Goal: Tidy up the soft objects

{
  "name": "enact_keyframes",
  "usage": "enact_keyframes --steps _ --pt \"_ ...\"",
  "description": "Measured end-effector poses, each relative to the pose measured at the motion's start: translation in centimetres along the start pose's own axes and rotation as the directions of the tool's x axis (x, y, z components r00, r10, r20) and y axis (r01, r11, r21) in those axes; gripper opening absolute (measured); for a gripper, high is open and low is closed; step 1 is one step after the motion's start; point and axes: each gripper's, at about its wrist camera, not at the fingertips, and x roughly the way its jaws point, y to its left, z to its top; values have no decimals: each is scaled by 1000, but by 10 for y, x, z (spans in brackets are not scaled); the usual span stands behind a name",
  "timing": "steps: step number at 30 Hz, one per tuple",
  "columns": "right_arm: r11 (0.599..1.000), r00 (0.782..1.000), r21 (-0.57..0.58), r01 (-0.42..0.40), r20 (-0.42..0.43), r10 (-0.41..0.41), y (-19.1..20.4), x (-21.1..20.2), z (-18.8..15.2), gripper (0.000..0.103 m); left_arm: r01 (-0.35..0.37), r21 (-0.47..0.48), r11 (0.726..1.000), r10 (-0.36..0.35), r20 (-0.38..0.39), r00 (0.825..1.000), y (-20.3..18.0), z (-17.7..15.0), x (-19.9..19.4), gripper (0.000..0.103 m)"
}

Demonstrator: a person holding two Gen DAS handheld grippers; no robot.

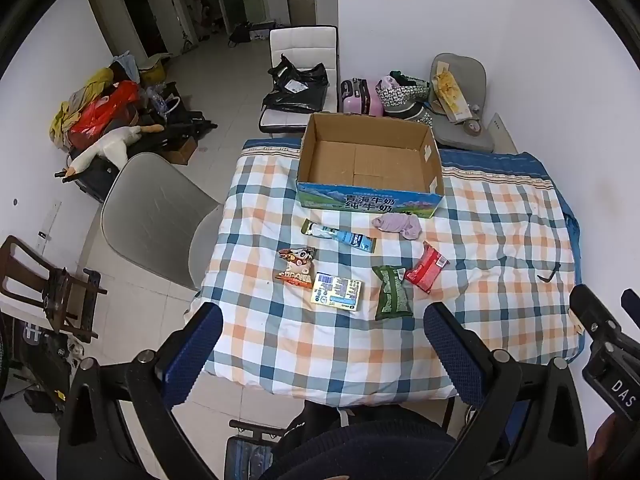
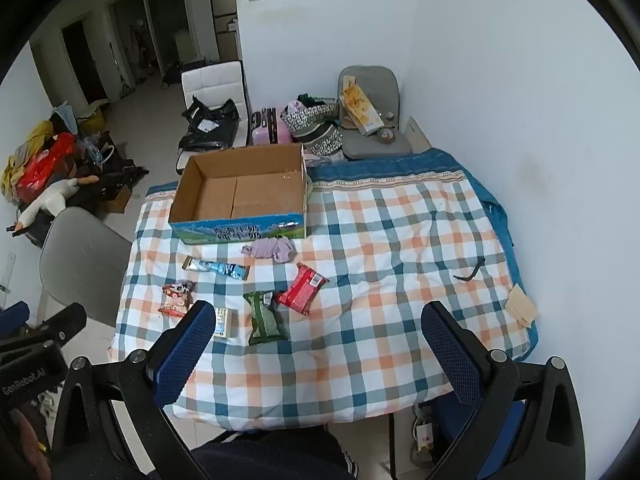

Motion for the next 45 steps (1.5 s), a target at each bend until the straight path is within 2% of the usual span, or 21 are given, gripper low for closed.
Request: enact_keyframes --steps 3,5,9,18,45 --pt "1000 1000 -19 22 -17 -23 12 2 -1 103 1 1 1000 -1 0 1000 1 0 0 103" --pt "1000 999 1 -11 -40 11 7 9 -3 103 1 2 1000 -1 -4 1000 2 0 -1 103" --pt "1000 1000 -9 -16 -26 16 8 13 -10 103 -1 1 1000 1 -7 1000 2 -1 2 103" --pt "1000 1000 -27 -8 -24 8 14 9 0 103 -4 1 1000 4 -4 1000 12 -6 11 103" --pt "1000 1000 -26 -2 -11 2 14 5 0 103 -10 -4 1000 10 9 1000 16 -3 4 103"
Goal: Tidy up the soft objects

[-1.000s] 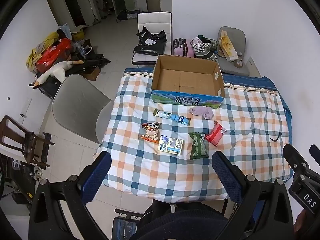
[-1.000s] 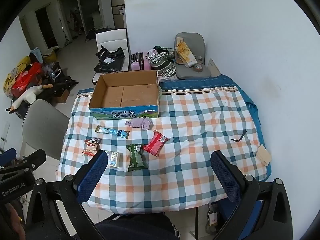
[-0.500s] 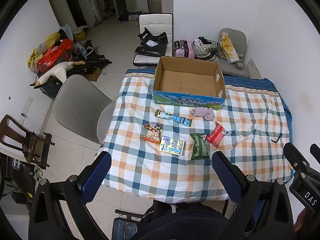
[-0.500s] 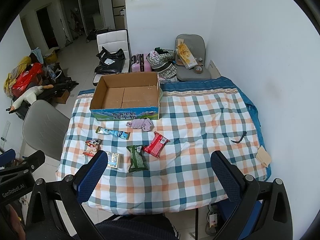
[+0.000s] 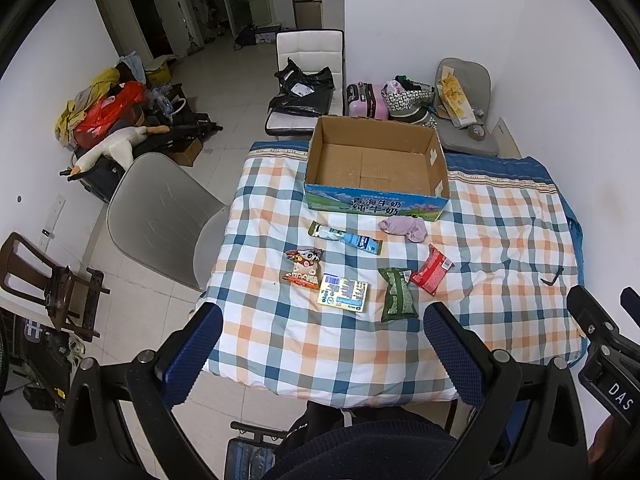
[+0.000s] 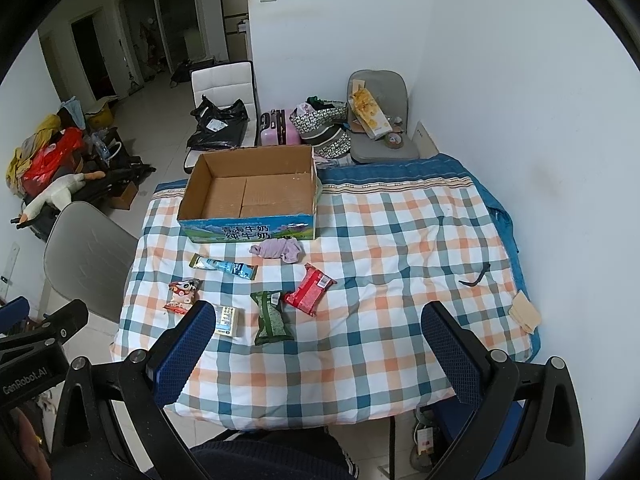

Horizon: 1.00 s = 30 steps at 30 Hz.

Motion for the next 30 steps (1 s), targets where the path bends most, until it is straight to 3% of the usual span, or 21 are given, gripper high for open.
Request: enact_keyframes --steps 15,30 --pt "1000 1000 0 -3 2 3 1 -2 2 103 -37 20 999 36 70 997 -9 7 -21 103" --pt "1000 1000 0 -5 8 5 1 -4 1 103 -34 19 999 32 73 997 -9 9 -21 103"
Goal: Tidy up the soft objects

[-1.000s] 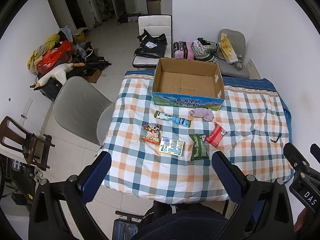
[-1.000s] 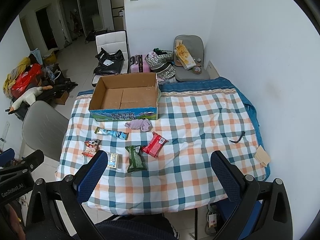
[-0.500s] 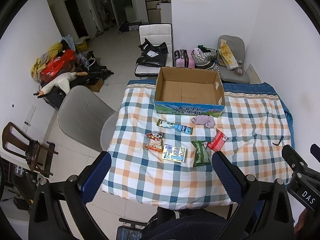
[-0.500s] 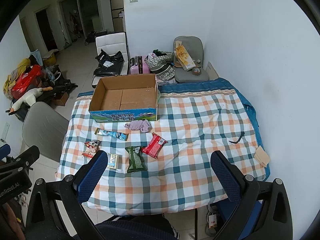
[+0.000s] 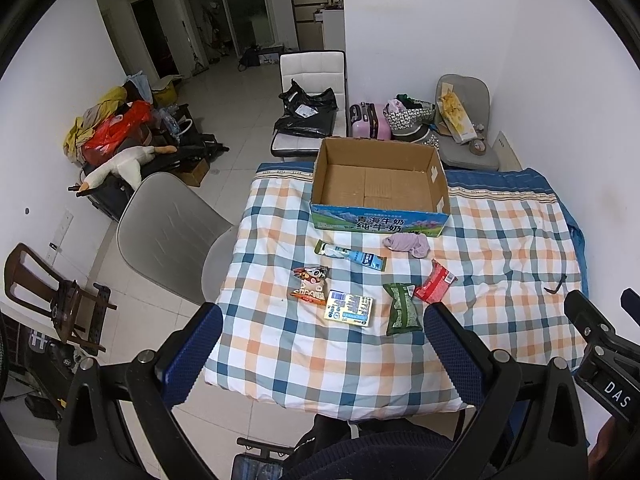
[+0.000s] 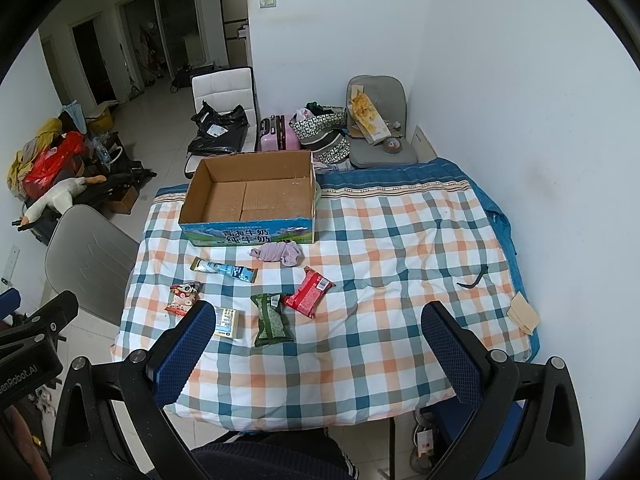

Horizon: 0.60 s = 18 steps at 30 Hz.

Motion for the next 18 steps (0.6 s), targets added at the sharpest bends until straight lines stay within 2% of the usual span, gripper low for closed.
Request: enact_keyframes --steps 18 --pt "1000 1000 9 0 -3 0 -1 3 -3 103 13 -6 1000 -13 1 1000 -4 -2 -3 103"
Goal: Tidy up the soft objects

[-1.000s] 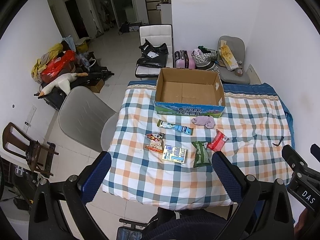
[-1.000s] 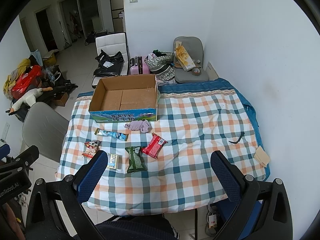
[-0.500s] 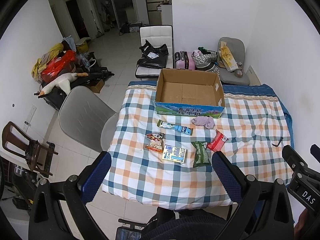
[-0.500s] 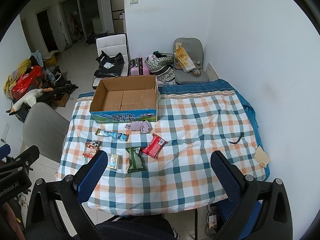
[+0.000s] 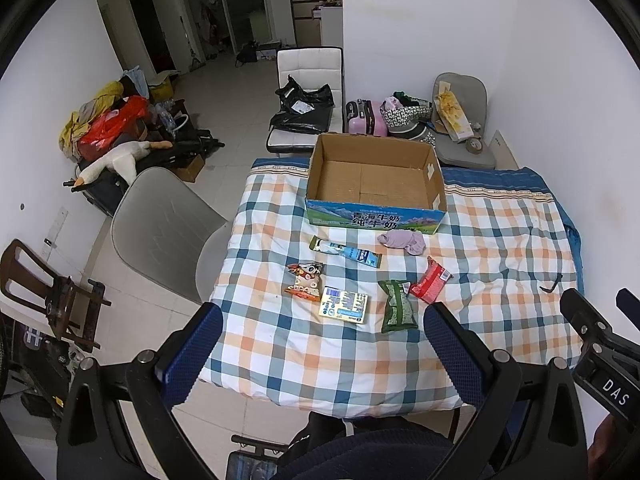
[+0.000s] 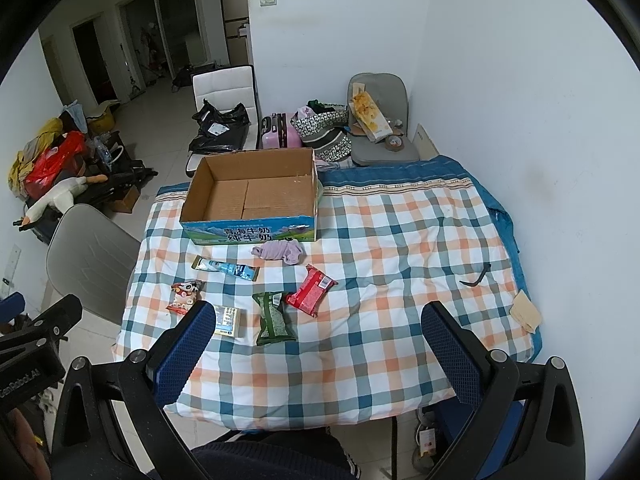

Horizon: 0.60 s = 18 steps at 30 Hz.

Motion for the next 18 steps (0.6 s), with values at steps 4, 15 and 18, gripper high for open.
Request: enact_keyframes --steps 4,15,18 --pt "1000 999 22 -13 -29 14 -1 11 4 103 12 -24 1000 -12 18 1000 -3 5 15 103" --pt "995 952 40 -90 -290 98 9 175 8 103 -20 -33 999 14 -162 987 -3 19 154 103" --pt "991 920 47 -124 -370 132 17 241 -3 103 -39 -45 998 26 -260 965 1 11 207 103"
